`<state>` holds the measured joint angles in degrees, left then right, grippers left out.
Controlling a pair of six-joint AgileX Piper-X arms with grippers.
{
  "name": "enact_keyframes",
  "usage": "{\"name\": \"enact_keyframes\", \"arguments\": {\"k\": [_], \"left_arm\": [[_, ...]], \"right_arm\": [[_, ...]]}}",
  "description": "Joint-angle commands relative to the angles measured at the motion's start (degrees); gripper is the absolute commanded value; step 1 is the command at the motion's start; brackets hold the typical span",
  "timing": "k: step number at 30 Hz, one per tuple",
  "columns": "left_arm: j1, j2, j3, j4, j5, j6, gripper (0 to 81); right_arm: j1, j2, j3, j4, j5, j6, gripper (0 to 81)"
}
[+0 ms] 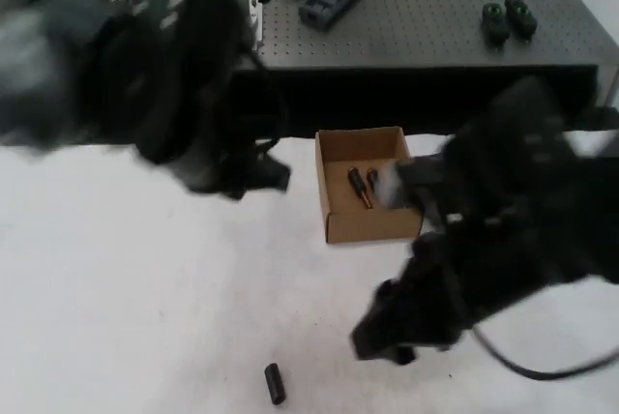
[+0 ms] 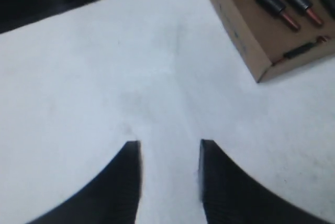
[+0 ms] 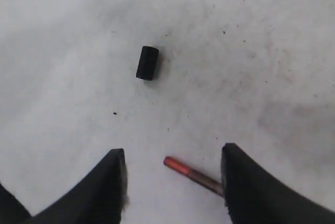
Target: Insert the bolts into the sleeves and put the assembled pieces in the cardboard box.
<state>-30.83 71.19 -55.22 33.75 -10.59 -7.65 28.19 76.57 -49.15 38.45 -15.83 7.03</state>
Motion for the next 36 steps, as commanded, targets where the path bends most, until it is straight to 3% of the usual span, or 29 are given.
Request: {"name": "enact_keyframes", "arguments": {"k": [1, 10, 22, 27, 31, 36], "left_arm": [[-0.1, -2.4, 1.4, -1.8, -0.1, -1.4, 26.7], [-0.1, -17.9, 9.5, -0.2, -0.4, -1.3, 26.7], [-0.1, -21.1, 10.6, 3.2, -0.4, -0.9, 26.7], [-0.1, -21.1, 10.6, 7.5, 1.3, -0.8, 26.7], [-0.1, -20.9, 10.6, 10.0, 11.5, 3.5, 26.7], [-0.3, -17.5, 10.6, 9.6, 20.5, 8.1, 26.7]], "right_arm": [[5.1, 9.1, -6.1, 0.3, 5.6, -0.6, 39.1], [11.5, 28.8, -19.3, 1.2, 10.1, -1.7, 37.0], [14.5, 36.4, -22.7, 0.8, 18.1, -1.5, 36.4], [14.5, 36.9, -22.7, 0.7, 18.5, -1.5, 21.4], [14.4, 36.5, -22.7, 2.6, 18.5, -1.8, 0.7], [11.0, 32.6, -21.9, 4.2, 18.7, -1.5, 0.5]]}}
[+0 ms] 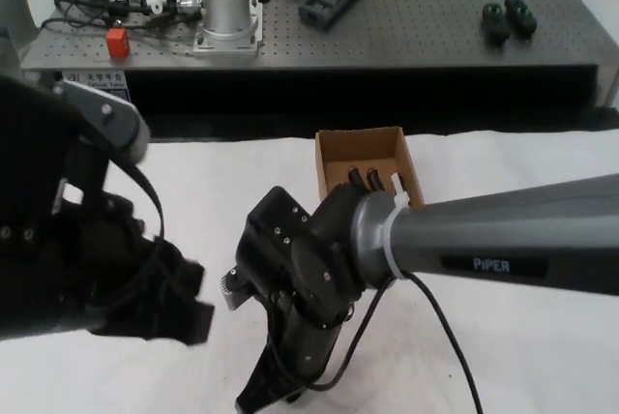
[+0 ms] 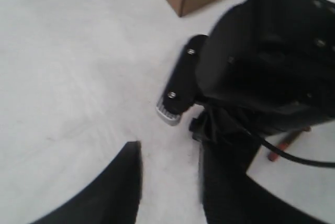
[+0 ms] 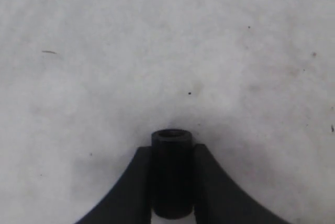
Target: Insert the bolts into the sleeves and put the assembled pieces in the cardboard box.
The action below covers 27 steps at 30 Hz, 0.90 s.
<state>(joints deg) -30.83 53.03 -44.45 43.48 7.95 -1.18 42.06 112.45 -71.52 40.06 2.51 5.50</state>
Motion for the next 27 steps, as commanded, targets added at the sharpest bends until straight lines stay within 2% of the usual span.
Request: {"name": "enact_keyframes", "arguments": {"k": [1, 4, 8, 11, 17, 22, 27], "left_arm": [[-0.3, 1.6, -0.1, -0.3, 2.5, 2.5, 26.7], [-0.3, 6.2, -0.1, -1.3, 5.6, 4.7, 27.0], [-1.7, 13.9, -0.2, -4.8, 10.3, 5.1, 31.4], [-5.3, 19.6, -2.0, -6.7, 10.8, 6.3, 34.2], [-14.0, 32.5, -10.1, -6.6, 9.6, 11.3, 34.2], [-19.7, 42.0, -17.8, -2.2, 4.0, 18.4, 34.2], [-23.4, 48.8, -22.6, -0.4, 2.9, 20.2, 34.2]], "right_arm": [[-3.9, -5.1, 1.2, 2.6, 0.3, 0.0, 0.5], [-7.0, -12.3, 4.7, 2.5, 0.3, 0.0, 0.5], [-12.2, -23.3, 11.7, 2.5, 0.3, 0.0, 0.5], [-16.2, -32.4, 17.9, 3.9, 0.3, 0.0, 0.5], [-23.3, -51.3, 29.4, 6.5, -0.3, 0.0, 0.5], [-26.0, -63.6, 34.4, 8.8, -3.0, 1.2, 0.5], [-26.6, -69.9, 36.2, 12.1, -3.2, 1.4, 0.5]]}}
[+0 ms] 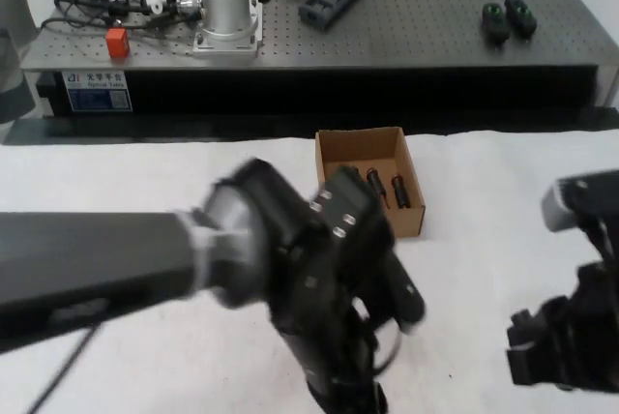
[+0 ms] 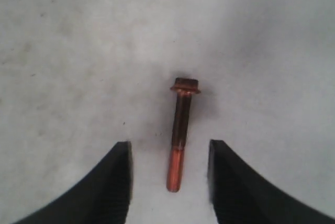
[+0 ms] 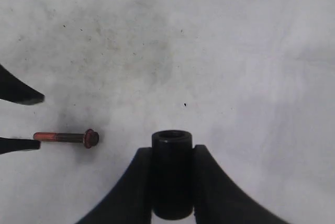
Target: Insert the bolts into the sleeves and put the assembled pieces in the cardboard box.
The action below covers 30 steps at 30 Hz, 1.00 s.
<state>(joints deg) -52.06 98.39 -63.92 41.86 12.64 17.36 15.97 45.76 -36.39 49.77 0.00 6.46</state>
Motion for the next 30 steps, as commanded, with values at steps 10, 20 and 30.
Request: {"name": "enact_keyframes", "arguments": {"k": [10, 20, 30], "left_arm": [[-3.9, 9.0, -4.4, 0.8, -6.0, 2.9, 34.2], [-3.9, 11.3, -4.6, -3.3, -6.0, 2.9, 24.9], [-3.9, 10.6, -4.6, -3.4, -6.2, 0.1, 0.6]], "right_arm": [[-0.5, -6.8, 1.4, 6.6, -0.7, 0.4, 0.5], [-0.5, -6.8, 1.4, 7.0, -0.7, 0.4, 0.5], [-0.5, -6.8, 1.4, 6.2, -0.7, 0.3, 0.5]]}}
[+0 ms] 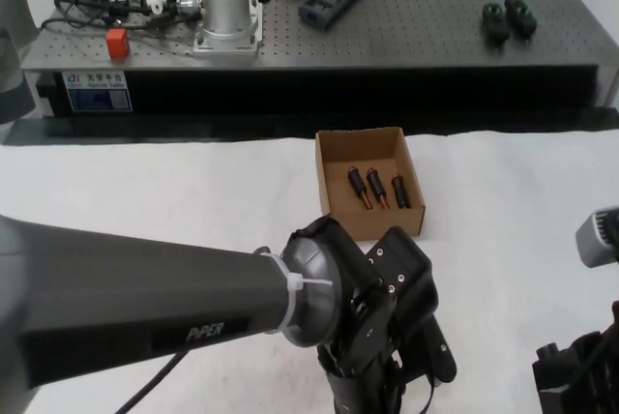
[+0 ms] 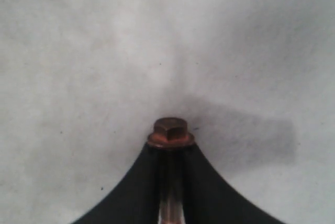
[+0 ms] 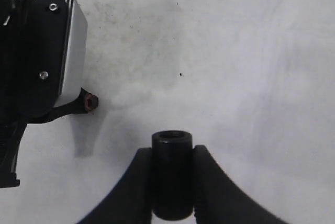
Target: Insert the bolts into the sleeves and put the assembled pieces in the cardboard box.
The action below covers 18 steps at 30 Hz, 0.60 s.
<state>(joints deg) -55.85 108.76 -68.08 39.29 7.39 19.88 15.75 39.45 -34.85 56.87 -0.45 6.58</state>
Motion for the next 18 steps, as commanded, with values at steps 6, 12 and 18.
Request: {"name": "enact_keyframes", "arguments": {"k": [6, 12, 18], "left_arm": [[1.5, -9.3, 1.4, -4.8, -6.2, -17.0, 0.6], [4.7, -28.9, 15.4, -22.3, -8.0, -27.0, 0.6], [6.4, -45.0, 30.1, -48.0, 1.1, -40.1, 0.6]], "right_arm": [[-0.3, -2.6, -0.2, -4.7, -3.4, -1.7, 0.5], [-0.3, -7.4, 4.0, -12.1, -16.8, -0.8, 0.5], [0.0, -7.7, 14.3, -24.3, -35.3, 5.3, 0.5]]}}
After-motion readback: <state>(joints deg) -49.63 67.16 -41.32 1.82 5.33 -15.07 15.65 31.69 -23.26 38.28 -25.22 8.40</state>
